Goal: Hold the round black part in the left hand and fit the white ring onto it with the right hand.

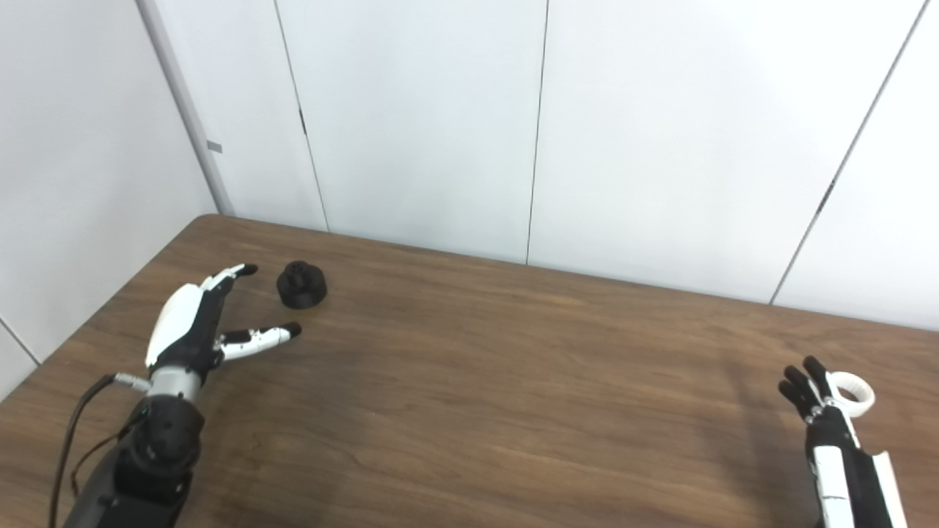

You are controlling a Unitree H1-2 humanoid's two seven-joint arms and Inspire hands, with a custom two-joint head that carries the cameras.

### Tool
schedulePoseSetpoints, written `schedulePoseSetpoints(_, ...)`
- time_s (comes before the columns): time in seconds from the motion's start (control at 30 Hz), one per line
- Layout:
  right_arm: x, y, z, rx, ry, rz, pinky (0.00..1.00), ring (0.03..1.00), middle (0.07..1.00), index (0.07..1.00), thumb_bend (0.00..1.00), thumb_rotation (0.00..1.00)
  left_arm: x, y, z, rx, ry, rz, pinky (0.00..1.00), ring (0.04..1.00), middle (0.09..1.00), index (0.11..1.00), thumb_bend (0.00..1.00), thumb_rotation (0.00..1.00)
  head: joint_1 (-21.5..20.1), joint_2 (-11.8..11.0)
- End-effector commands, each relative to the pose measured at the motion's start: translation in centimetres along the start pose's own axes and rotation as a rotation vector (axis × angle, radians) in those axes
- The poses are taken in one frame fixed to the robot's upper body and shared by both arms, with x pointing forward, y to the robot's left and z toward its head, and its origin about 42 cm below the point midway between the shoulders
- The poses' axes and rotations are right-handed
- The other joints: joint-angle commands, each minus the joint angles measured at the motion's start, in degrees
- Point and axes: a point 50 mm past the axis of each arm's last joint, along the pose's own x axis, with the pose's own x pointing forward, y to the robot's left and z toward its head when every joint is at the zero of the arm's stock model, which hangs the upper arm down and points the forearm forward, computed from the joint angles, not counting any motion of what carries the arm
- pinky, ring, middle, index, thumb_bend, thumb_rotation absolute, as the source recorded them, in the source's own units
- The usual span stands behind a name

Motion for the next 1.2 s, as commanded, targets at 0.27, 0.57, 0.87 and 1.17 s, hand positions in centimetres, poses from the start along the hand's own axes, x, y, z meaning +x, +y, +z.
schedulePoseSetpoints(0.27, -5.1, 0.8, -4.4, 0.024, 0.193, -0.013, 0.97, 0.903, 0.918, 0.950, 0.52, 1.00, 5.7, 1.6, 1.6, 0.073, 0.018, 0.041, 1.00, 0.978, 0.932, 0.857, 0.96, 0.33, -0.2, 0.4)
schedulePoseSetpoints(0.57, -5.2, 0.9, -4.4, 0.010, 0.185, -0.016, 0.96, 0.891, 0.906, 0.941, 0.55, 1.00, 8.5, 1.2, 1.8, 0.126, 0.078, 0.017, 1.00, 0.986, 0.937, 0.852, 0.99, 0.36, -0.5, 0.5)
schedulePoseSetpoints(0.87, -5.3, 1.0, -4.3, -0.005, 0.188, -0.025, 0.97, 0.886, 0.902, 0.935, 0.55, 1.00, 10.8, 1.0, 2.1, 0.173, 0.101, -0.008, 1.00, 0.994, 0.943, 0.835, 0.99, 0.34, -0.9, 0.7)
schedulePoseSetpoints(1.17, -5.5, 1.1, -4.1, -0.009, 0.190, -0.031, 0.97, 0.882, 0.898, 0.931, 0.55, 1.00, 12.3, 0.5, 2.6, 0.205, 0.106, -0.027, 1.00, 0.991, 0.933, 0.820, 1.00, 0.37, -1.3, 0.8)
